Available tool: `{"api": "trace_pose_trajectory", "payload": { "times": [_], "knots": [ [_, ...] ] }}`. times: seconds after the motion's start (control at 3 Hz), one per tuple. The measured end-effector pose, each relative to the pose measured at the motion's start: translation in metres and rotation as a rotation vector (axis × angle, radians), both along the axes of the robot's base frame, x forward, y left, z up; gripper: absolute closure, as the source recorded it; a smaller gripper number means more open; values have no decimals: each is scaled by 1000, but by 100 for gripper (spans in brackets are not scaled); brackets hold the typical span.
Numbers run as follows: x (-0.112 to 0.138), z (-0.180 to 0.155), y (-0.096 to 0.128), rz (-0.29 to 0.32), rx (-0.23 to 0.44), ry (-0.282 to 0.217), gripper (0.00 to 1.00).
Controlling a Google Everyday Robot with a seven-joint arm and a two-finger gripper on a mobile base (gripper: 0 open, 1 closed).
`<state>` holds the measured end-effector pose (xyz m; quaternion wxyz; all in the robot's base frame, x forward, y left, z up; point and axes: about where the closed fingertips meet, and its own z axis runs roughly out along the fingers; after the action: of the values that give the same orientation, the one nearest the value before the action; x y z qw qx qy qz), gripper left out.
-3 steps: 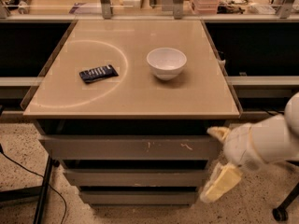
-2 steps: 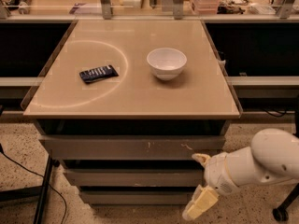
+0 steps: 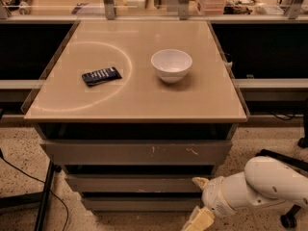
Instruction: Open bottom drawer
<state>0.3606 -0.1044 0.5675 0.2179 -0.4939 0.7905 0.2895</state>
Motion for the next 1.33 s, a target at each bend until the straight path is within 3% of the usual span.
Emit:
{"api": "trace_pose_trajectory", "payload": {
  "times": [0.33, 0.67, 1.33],
  "knots": [
    [-4, 2, 2, -19, -6, -15, 0],
    [17, -10, -4, -91, 59, -53, 0],
    [71, -102, -12, -203, 171, -56, 0]
  ]
}}
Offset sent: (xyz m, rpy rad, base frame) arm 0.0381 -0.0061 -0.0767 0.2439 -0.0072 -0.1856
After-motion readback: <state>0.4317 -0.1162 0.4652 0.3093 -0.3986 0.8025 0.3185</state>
